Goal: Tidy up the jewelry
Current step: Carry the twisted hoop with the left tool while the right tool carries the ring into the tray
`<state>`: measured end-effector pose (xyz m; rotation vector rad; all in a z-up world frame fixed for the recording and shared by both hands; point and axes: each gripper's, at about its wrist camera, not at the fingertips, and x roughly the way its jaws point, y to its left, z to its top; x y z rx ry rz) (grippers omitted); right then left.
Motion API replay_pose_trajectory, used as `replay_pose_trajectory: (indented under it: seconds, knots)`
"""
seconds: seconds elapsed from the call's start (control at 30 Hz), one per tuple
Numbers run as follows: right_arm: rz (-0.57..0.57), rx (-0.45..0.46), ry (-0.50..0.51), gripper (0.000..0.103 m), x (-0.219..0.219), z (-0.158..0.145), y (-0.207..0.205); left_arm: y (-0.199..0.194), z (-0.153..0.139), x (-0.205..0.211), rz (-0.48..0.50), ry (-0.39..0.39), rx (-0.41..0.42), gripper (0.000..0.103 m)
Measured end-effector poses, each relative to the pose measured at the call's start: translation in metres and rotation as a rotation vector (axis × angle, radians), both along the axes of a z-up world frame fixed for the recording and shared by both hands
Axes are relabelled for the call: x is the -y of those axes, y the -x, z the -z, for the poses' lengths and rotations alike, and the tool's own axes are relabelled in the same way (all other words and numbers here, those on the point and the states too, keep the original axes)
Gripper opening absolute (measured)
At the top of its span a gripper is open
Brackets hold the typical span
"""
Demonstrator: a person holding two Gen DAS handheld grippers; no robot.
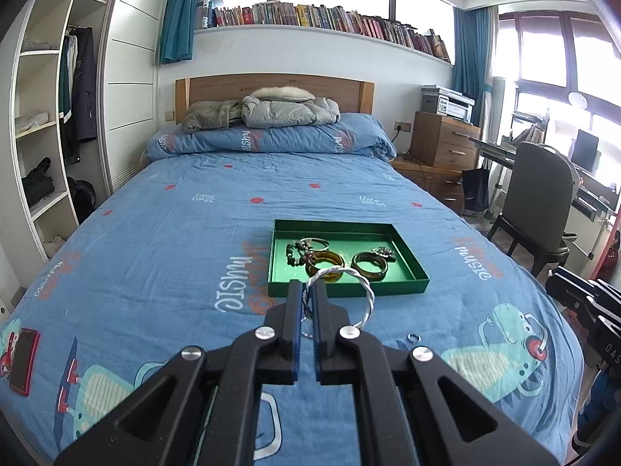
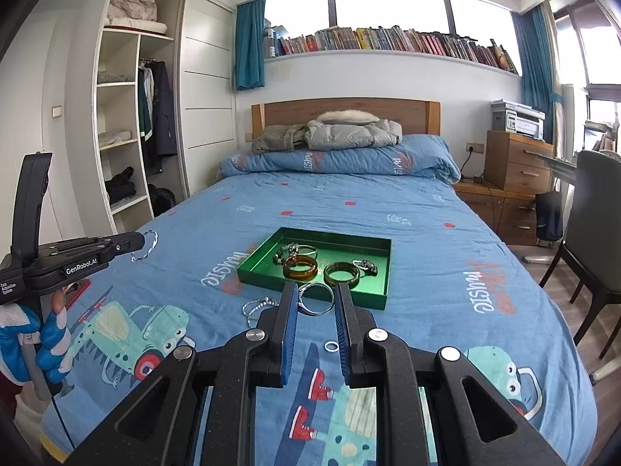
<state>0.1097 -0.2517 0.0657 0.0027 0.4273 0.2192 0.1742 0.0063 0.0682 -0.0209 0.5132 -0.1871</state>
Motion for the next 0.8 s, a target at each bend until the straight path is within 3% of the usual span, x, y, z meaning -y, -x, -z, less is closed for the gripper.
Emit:
replay_pose_trajectory:
  seconds: [0.27,0.53,0.8]
  knots:
    - [0.016,-0.037,-0.021,0.019,0.008,0.007,-0.093,-0.091,0.022,0.019,0.006,0.000,-0.049,0.004]
    - [0.039,-0.140,0.006,0.019,0.014,0.061,-0.192,-0.188,0.080,0.035,-0.014,-0.035,-0.145,0.004]
    - [0.043,-0.267,0.027,0.019,0.016,0.124,-0.260,-0.248,0.135,0.045,-0.027,-0.062,-0.234,0.004]
